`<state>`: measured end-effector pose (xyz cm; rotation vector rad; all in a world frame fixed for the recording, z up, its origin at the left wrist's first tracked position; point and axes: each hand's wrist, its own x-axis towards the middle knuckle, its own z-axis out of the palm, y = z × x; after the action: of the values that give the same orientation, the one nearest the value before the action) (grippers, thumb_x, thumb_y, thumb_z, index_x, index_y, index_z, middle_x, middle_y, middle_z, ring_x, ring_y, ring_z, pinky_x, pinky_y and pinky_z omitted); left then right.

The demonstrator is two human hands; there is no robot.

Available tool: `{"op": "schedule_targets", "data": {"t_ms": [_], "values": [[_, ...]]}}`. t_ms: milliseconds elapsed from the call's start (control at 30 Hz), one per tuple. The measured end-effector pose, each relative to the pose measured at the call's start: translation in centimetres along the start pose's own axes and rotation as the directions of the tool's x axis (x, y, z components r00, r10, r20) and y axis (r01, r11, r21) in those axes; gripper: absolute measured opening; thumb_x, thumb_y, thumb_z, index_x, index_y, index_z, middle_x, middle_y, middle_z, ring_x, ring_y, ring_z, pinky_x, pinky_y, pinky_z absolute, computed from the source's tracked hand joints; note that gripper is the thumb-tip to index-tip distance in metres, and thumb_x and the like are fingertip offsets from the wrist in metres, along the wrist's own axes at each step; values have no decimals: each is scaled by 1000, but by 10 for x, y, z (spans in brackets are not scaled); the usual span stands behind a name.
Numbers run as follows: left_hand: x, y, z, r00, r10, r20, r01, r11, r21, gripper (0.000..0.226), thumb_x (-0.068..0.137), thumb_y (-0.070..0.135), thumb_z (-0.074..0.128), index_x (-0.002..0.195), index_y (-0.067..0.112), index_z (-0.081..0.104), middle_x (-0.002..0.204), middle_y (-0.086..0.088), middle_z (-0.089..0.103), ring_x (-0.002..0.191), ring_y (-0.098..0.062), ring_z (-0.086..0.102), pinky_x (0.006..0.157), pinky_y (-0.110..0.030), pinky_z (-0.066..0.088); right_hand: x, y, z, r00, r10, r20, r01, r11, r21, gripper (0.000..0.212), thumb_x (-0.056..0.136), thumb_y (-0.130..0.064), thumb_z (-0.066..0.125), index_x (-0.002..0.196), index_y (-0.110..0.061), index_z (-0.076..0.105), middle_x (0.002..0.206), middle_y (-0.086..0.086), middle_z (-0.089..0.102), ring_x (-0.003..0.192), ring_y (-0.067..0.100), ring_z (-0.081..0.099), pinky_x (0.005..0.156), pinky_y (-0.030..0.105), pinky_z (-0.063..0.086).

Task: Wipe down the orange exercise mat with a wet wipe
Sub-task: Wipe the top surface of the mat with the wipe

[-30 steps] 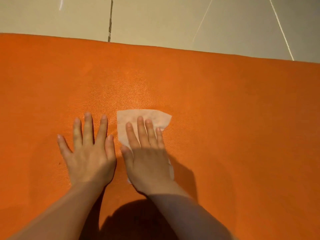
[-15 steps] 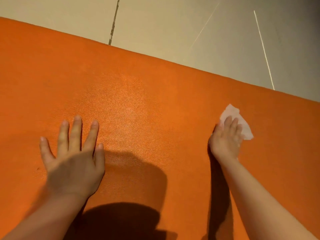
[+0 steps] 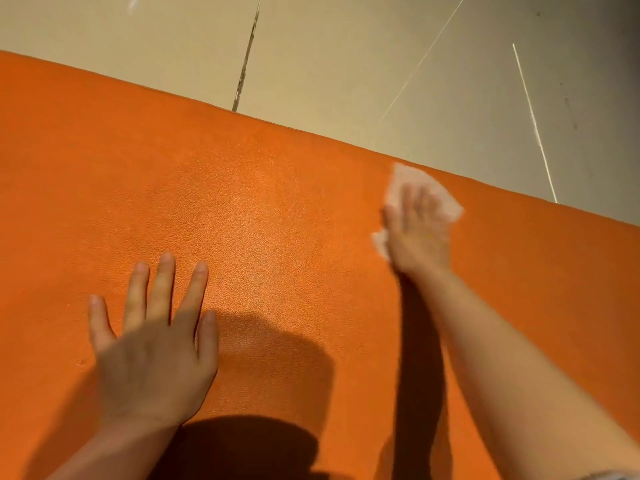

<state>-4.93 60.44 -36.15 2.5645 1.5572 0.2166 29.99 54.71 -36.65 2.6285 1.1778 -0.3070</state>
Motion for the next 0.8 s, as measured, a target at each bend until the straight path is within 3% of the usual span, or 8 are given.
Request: {"op": "schedule_targets", "data": {"t_ms": [100,200,267,400,500,600,667,800], "values": [[-2,1,0,999,-1,-38,1,1000,-21,56,92,41,35,142,22,53,153,-14,40,141,-36,33,110,-61,13,-4,80,-14,892,434,126,-452,863,226,64,101,-52,6,158,-21,-1,164,10,-11,151,29,-11,121,49,-4],[-4,0,5,996,25,-89,-24,1000,10,54,93,38,39,141,18,54,153,-16,40,141,-38,36,111,-64,14,-4,62,-23,822,548,154,-566,760,318,58,106,-42,10,158,-19,-3,164,9,-9,151,28,-8,121,45,-4],[-4,-3,7,993,38,-111,-37,999,13,54,94,38,38,141,17,54,154,-16,39,140,-38,37,111,-64,14,7,20,-29,868,492,74,-484,802,349,55,107,-36,10,158,-18,-1,165,9,-7,151,30,-6,121,46,-3],[-6,-2,9,991,40,-131,-36,999,32,53,95,38,36,142,19,52,154,-15,39,140,-38,38,112,-62,14,31,-104,-43,994,103,-33,-83,923,376,54,107,-37,10,158,-20,3,165,5,-6,151,26,-7,119,44,-7],[-8,-2,8,992,43,-115,-38,998,47,53,96,39,35,143,21,52,154,-14,39,141,-36,36,111,-63,16,16,-196,-56,973,-228,-43,229,919,321,59,105,-46,10,157,-21,-2,164,2,-12,150,23,-14,118,41,-13],[-4,-4,4,999,8,-46,-9,1000,-15,56,91,43,34,142,25,49,153,-13,39,142,-33,29,110,-63,14,16,-194,-63,925,-379,-15,363,874,323,64,102,-57,13,157,-26,-1,164,-3,-13,150,18,-16,119,41,-15],[-3,-3,3,999,-9,-40,9,1000,-22,57,90,44,35,142,25,49,153,-13,40,142,-33,28,110,-62,14,28,-150,-61,933,-361,-3,347,896,276,64,101,-59,14,157,-31,-1,164,-5,-12,150,16,-14,118,39,-13],[-3,-4,4,999,18,-40,-19,1000,-24,58,90,43,35,142,22,51,153,-14,39,141,-35,30,108,-64,16,52,-38,-48,997,11,72,-28,971,238,69,100,-63,12,157,-27,-3,164,1,-12,151,20,-10,120,40,-7]]}}
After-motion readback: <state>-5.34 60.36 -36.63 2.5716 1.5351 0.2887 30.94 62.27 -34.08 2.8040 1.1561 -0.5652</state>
